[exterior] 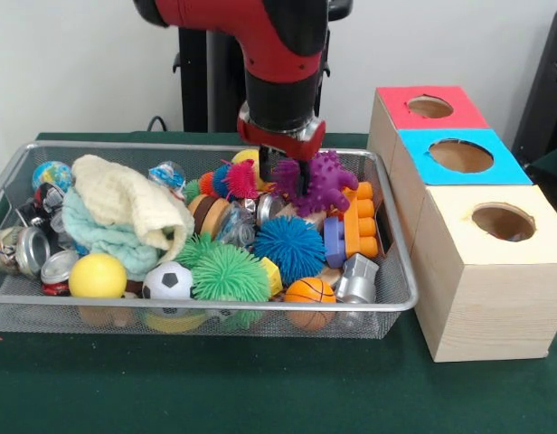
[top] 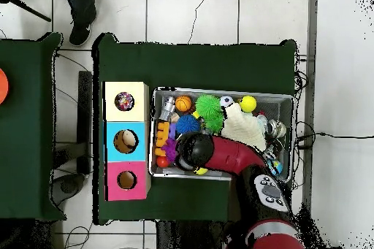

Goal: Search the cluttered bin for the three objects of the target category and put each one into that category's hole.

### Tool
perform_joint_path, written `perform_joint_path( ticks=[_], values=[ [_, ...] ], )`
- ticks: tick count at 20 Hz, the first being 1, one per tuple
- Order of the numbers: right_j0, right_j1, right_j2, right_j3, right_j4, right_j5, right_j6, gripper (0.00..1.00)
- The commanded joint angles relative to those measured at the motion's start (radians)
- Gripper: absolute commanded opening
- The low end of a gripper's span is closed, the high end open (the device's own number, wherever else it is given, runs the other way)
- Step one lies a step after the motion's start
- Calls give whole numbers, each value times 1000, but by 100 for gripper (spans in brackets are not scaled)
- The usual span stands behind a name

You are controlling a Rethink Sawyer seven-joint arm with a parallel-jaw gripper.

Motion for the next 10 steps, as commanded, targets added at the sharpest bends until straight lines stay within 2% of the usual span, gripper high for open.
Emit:
perform_joint_path(
  ticks=[1, 10],
  values=[
    [-4, 183, 13, -42, -37, -194, 118, 100],
    [-14, 295, 6, -88, -45, -319, 110, 100]
  ],
)
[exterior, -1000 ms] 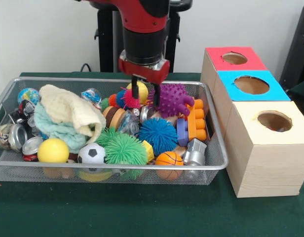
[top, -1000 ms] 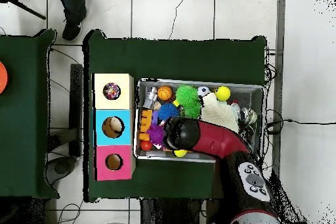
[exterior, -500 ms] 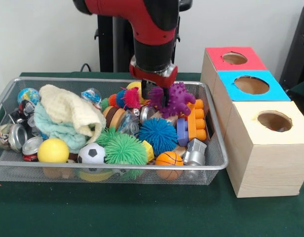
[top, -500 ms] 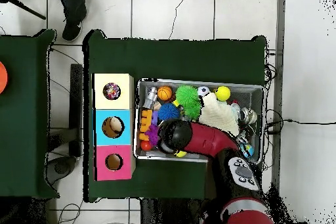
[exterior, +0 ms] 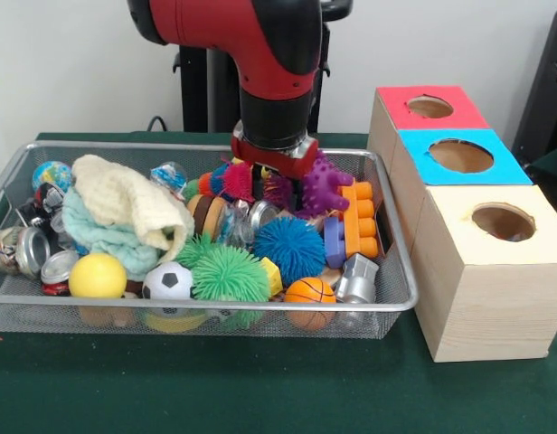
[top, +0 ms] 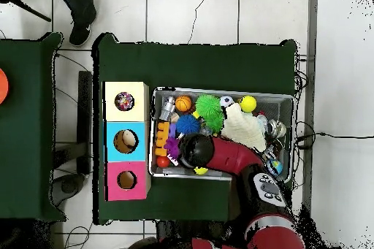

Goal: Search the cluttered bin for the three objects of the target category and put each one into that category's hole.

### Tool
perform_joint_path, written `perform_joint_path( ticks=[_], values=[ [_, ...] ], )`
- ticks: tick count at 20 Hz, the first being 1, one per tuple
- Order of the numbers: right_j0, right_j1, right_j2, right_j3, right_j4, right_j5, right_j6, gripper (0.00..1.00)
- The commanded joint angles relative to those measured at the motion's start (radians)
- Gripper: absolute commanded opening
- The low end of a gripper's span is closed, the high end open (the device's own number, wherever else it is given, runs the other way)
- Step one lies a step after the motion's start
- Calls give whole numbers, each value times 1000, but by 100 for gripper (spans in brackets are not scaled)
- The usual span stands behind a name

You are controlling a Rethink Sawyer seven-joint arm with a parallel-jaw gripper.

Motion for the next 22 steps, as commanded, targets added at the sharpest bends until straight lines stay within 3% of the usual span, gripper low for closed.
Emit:
perform_joint_path(
  ticks=[1, 4, 5, 6, 7, 11, 15, 22],
  values=[
    [-14, 264, 17, -80, -54, -244, 108, 100],
    [67, 282, -82, -119, -81, -359, 166, 100],
    [134, 294, -166, -134, -79, -450, 215, 100],
    [171, 306, -213, -142, -69, -496, 235, 100],
    [246, 330, -311, -154, -41, -587, 265, 100],
    [339, 364, -444, -147, 44, -721, 238, 100],
    [380, 382, -483, -135, 111, -787, 195, 100],
    [358, 369, -470, -131, 142, -830, 127, 100]
  ],
)
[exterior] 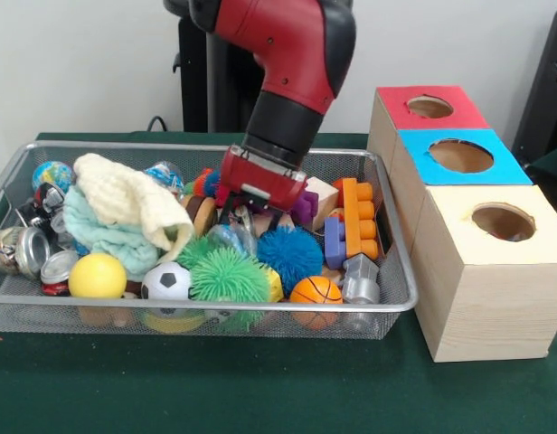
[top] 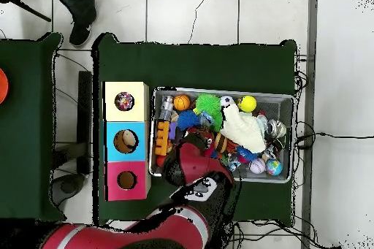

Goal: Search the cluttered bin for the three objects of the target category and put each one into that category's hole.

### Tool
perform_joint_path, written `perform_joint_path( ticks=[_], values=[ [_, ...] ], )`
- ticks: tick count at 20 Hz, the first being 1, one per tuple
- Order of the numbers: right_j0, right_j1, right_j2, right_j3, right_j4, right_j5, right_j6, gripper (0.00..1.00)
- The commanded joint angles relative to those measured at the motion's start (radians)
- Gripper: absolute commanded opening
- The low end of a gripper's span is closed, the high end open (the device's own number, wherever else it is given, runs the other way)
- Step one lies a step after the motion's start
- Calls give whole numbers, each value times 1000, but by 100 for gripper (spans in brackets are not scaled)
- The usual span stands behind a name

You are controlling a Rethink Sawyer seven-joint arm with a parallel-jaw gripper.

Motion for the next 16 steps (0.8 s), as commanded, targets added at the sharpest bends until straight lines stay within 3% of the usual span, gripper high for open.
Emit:
perform_joint_path(
  ticks=[1, 13, 16],
  values=[
    [-39, 108, -26, -71, 82, -72, 121, 100],
    [-40, 48, -84, -120, 68, -66, 79, 100],
    [-41, -4, -84, -109, 47, 8, 75, 100]
  ],
)
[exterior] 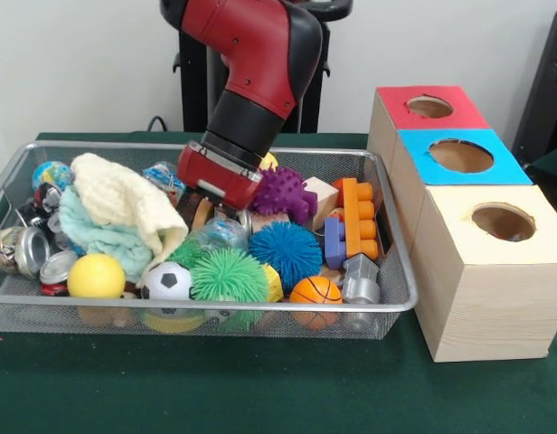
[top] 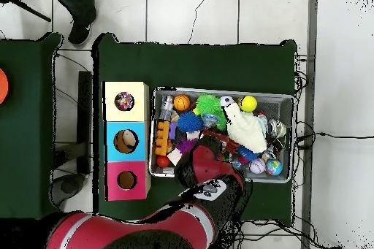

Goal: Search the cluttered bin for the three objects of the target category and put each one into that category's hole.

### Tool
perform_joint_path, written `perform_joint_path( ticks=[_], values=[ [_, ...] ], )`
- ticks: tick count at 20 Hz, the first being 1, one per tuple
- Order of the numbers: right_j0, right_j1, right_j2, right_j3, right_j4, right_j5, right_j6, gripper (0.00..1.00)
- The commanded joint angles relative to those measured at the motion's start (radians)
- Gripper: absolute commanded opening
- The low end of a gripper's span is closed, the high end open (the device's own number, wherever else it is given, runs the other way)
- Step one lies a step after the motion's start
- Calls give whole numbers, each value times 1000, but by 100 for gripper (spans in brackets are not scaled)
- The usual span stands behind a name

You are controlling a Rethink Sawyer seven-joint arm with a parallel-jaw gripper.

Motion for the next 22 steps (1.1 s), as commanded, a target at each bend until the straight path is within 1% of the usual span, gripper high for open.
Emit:
perform_joint_path(
  ticks=[1, 2, 3, 4, 5, 6, 7, 8, 9, 11, 12, 13, 14, 15, 16, 19, 22],
  values=[
    [-65, -99, 64, -84, -5, 207, 60, 100],
    [-93, -128, 110, -70, -22, 311, 43, 100],
    [-135, -181, 176, -49, -38, 534, -13, 100],
    [-141, -205, 188, -43, -43, 611, -35, 100],
    [-163, -261, 221, -37, -55, 765, -81, 100],
    [-179, -297, 244, -32, -59, 845, -103, 100],
    [-223, -346, 306, -19, -66, 940, -137, 100],
    [-243, -370, 334, -13, -67, 980, -156, 100],
    [-283, -400, 387, -1, -64, 1028, -184, 100],
    [-332, -430, 448, 13, -57, 1076, -225, 100],
    [-347, -441, 464, 18, -56, 1083, -238, 100],
    [-366, -453, 486, 26, -61, 1065, -253, 100],
    [-380, -464, 500, 34, -68, 1039, -257, 100],
    [-396, -480, 517, 53, -84, 983, -258, 100],
    [-410, -494, 533, 65, -102, 950, -257, 100],
    [-419, -531, 541, 91, -180, 837, -214, 100],
    [-434, -569, 564, 112, -225, 781, -170, 100]
  ],
)
